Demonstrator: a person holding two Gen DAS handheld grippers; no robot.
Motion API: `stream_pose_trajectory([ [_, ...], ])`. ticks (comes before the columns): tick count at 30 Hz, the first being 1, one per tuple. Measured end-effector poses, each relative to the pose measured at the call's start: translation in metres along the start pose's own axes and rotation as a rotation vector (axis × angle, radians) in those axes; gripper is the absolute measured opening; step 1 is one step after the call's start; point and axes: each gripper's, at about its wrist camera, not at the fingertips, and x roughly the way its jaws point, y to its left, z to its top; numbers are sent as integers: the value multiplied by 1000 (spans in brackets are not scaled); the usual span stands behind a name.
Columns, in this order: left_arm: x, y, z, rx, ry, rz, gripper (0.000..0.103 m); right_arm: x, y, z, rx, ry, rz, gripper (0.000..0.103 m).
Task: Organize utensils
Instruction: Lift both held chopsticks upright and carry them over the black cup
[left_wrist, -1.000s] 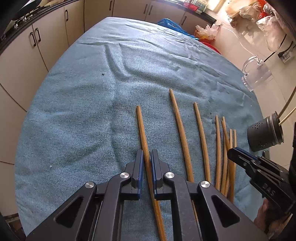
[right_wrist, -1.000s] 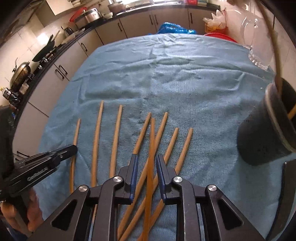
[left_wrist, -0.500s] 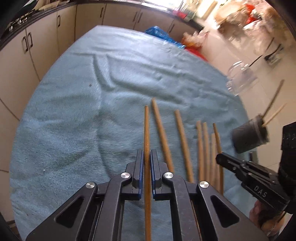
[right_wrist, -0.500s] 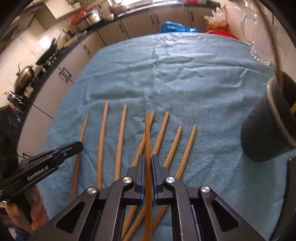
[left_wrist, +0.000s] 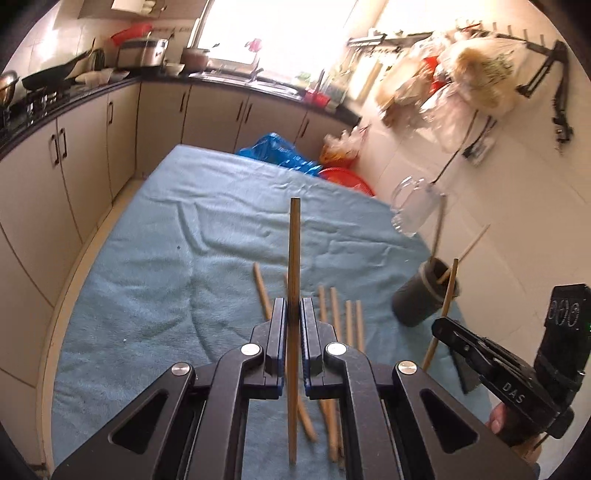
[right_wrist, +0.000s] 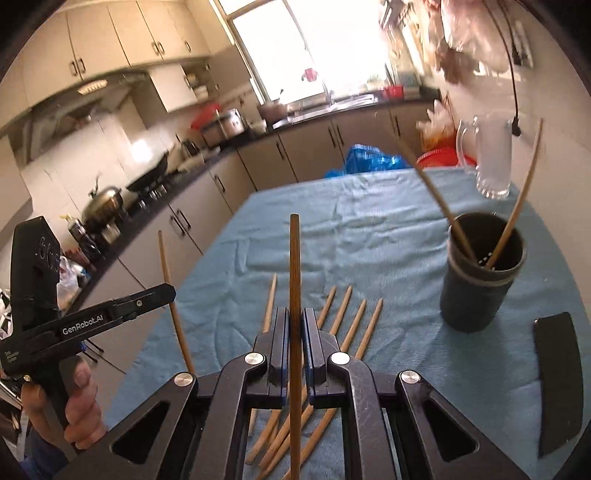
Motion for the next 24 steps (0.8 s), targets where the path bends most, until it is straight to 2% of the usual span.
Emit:
stream_pose_trajectory([
  [5, -17, -13, -1, 21, -26, -20, 6, -20, -2, -3, 1, -57, 3, 8],
  [24, -34, -37, 7, 62, -62, -49, 6, -60, -16, 1, 51, -166, 2, 8],
])
